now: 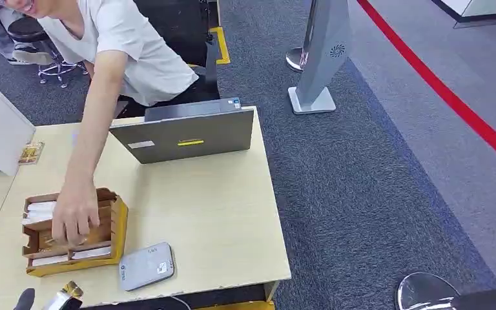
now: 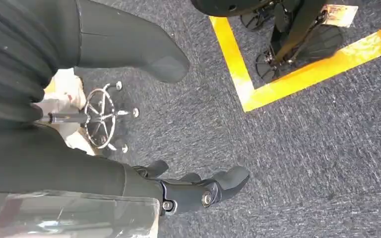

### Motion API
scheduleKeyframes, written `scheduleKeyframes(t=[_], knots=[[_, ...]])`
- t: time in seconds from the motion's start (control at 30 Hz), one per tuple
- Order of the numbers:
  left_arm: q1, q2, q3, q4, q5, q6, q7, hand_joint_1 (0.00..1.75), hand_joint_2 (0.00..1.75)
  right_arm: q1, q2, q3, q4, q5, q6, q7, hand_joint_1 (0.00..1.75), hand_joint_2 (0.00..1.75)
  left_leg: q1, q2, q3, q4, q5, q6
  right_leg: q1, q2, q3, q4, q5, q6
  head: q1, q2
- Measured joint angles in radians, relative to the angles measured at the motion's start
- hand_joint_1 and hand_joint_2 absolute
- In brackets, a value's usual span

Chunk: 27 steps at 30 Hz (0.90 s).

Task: Pass the card to the sensor for recognition and then transmit it.

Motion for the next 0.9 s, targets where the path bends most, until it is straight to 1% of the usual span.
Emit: scheduleKeyframes(t=[0.17, 0.33, 0.43, 0.57, 0.73, 0.9], knots=[[-0.020, 0.015, -0.001, 0.000, 0.003, -0.012, -0.010, 0.00, 1.75, -0.001, 0.000, 0.008, 0.000, 0.003, 0.000, -0.003, 0.00, 1.75, 0.000, 0.000, 0.000, 0.000, 0.000, 0.000, 0.000, 0.000, 0.000, 0.000, 0.000, 0.000, 0.000, 0.000], [-0.054, 0.037, -0.007, 0.000, 0.020, -0.042, -0.036, 0.00, 1.75, -0.001, 0.000, 0.032, 0.000, -0.004, -0.012, -0.018, 0.00, 1.75, 0.000, 0.000, 0.000, 0.000, 0.000, 0.000, 0.000, 0.000, 0.001, 0.000, 0.000, 0.000, 0.000, 0.000], [-0.067, 0.042, -0.029, 0.001, 0.010, -0.048, -0.044, 0.00, 1.75, -0.001, 0.000, 0.041, 0.000, -0.006, -0.023, -0.017, 0.00, 1.75, 0.000, 0.000, 0.001, 0.000, 0.000, 0.000, 0.000, 0.000, 0.000, 0.000, 0.000, 0.000, 0.000, 0.000], [-0.090, 0.045, -0.066, 0.017, 0.002, -0.066, -0.042, 0.00, 1.75, -0.003, 0.000, 0.043, 0.005, 0.000, -0.018, -0.022, 0.00, 1.75, 0.000, 0.000, 0.000, 0.000, 0.000, 0.000, 0.000, 0.000, 0.001, 0.000, 0.000, 0.000, 0.000, 0.000], [-0.121, 0.051, -0.121, 0.050, 0.017, -0.091, -0.021, 0.00, 1.75, -0.016, 0.000, 0.042, 0.016, 0.018, -0.003, -0.039, 0.00, 1.75, 0.000, 0.000, 0.000, 0.000, 0.000, 0.000, 0.000, 0.000, 0.000, 0.000, 0.000, 0.000, 0.000, 0.000], [-0.150, 0.050, -0.154, 0.120, 0.034, -0.122, -0.001, 0.00, 1.75, -0.029, 0.000, 0.037, 0.030, 0.042, 0.018, -0.045, 0.00, 1.75, 0.000, 0.000, 0.000, 0.000, 0.000, 0.000, 0.000, 0.000, 0.001, 0.000, 0.000, 0.000, 0.000, 0.000]])
